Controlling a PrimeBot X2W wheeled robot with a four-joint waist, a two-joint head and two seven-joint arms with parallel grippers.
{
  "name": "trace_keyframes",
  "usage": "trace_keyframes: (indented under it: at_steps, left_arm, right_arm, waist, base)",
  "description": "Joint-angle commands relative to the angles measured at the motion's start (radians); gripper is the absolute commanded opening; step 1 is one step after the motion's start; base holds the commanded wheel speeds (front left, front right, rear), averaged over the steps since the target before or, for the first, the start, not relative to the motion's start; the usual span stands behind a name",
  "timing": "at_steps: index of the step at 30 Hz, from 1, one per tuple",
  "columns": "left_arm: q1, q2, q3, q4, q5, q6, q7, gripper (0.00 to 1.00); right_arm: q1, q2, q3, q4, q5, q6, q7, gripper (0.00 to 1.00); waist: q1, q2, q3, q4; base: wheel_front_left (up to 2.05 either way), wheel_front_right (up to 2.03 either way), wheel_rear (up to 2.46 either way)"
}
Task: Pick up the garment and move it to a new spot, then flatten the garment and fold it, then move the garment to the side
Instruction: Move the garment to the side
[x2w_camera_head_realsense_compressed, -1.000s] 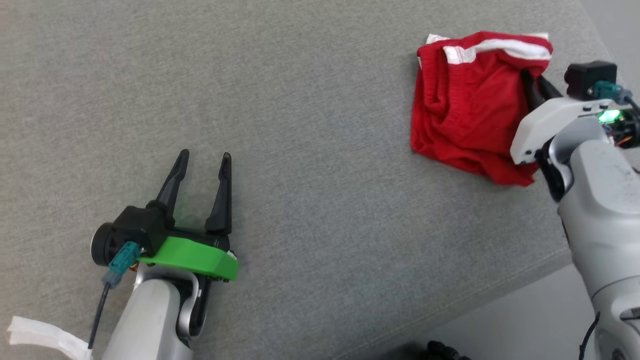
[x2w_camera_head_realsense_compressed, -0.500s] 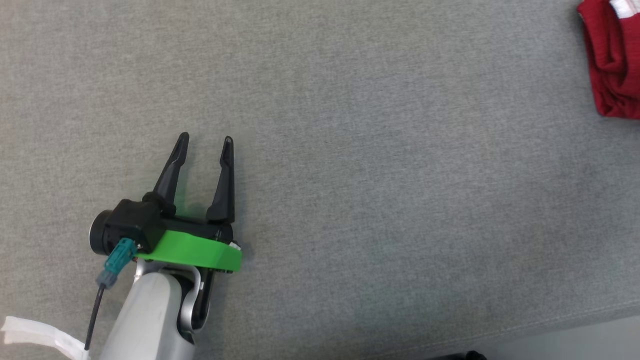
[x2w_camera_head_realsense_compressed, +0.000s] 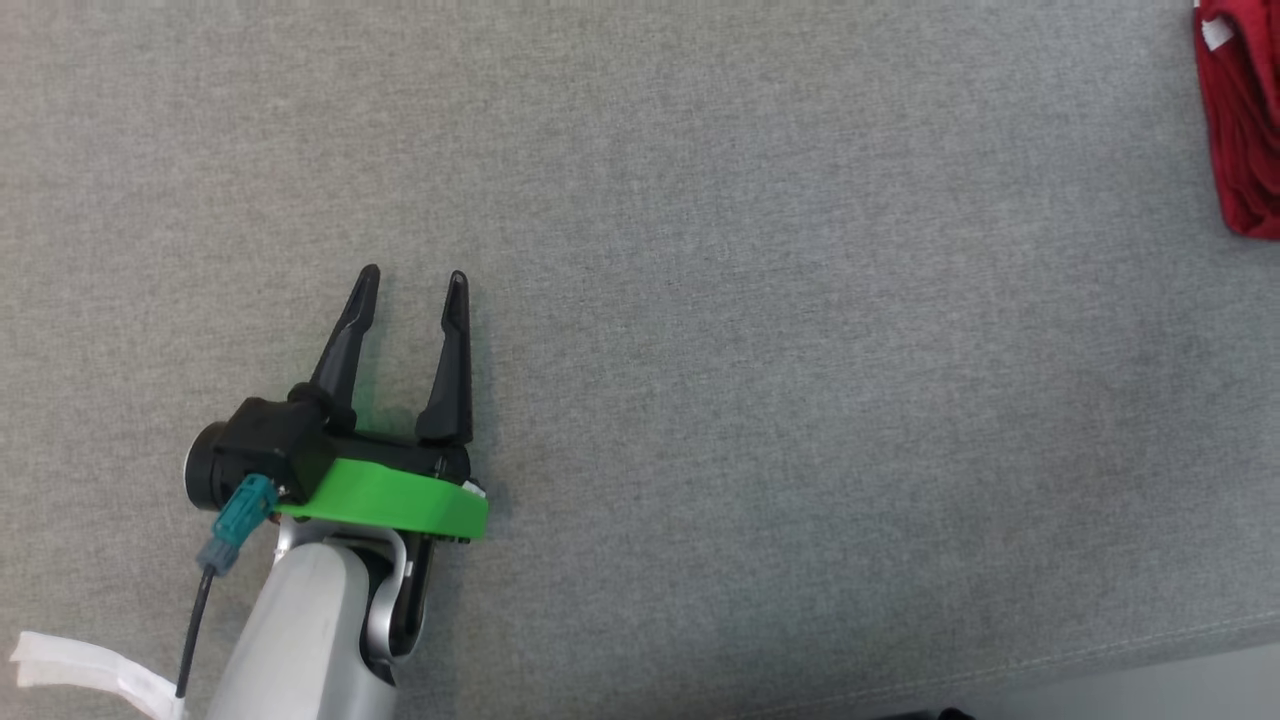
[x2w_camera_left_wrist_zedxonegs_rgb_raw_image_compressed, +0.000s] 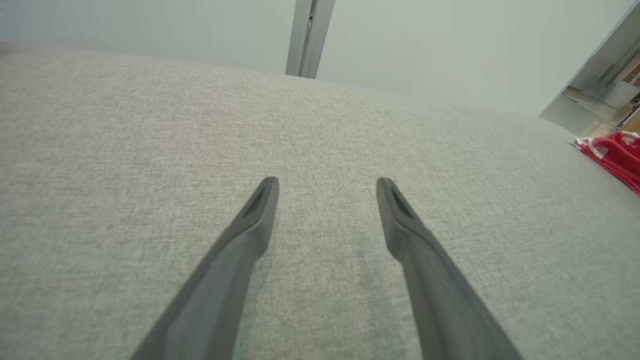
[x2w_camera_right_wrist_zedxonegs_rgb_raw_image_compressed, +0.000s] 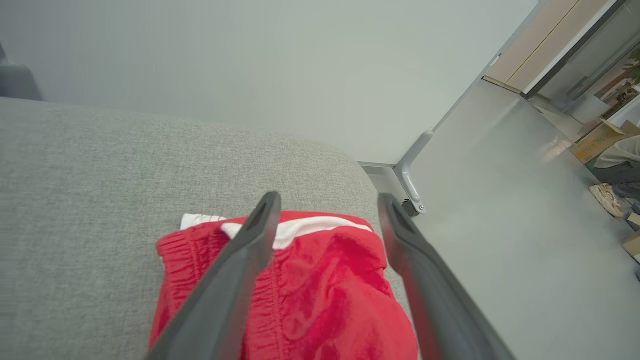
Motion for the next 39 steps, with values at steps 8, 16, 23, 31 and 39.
trace_keyframes:
  at_steps: [8,16,23,31,39]
  left_arm:
    - [-0.019,-0.005,0.033,0.029,-0.001,-0.01,-0.004,1.0]
    - [0.029,-0.02,0.086,0.088,-0.01,-0.014,-0.003,1.0]
    - [0.109,-0.027,0.155,0.113,-0.013,-0.013,-0.003,1.0]
    - [0.219,-0.035,0.214,0.097,-0.026,-0.012,-0.003,1.0]
    - [0.288,-0.036,0.196,0.093,-0.069,-0.001,-0.003,1.0]
  right_arm:
    - [0.05,0.079,0.057,-0.064,-0.002,-0.002,-0.018,1.0]
    - [0.125,0.194,0.109,-0.145,0.058,-0.002,-0.021,1.0]
    - [0.314,0.314,0.136,-0.302,0.094,-0.002,-0.021,1.0]
    - [0.56,0.376,0.178,-0.423,0.157,-0.002,-0.021,1.0]
    - [0.8,0.38,0.256,-0.554,0.307,-0.002,-0.022,1.0]
  waist:
    - [0.0,0.0,-0.124,-0.01]
    - [0.0,0.0,-0.265,0.008]
    - [0.0,0.0,-0.377,0.034]
    - [0.0,0.0,-0.453,0.055]
    - [0.0,0.0,-0.49,0.076]
  base:
    - [0.0,0.0,0.0]
    - [0.0,0.0,0.0]
    - [0.0,0.0,0.0]
    - [0.0,0.0,0.0]
    - [0.0,0.0,0.0]
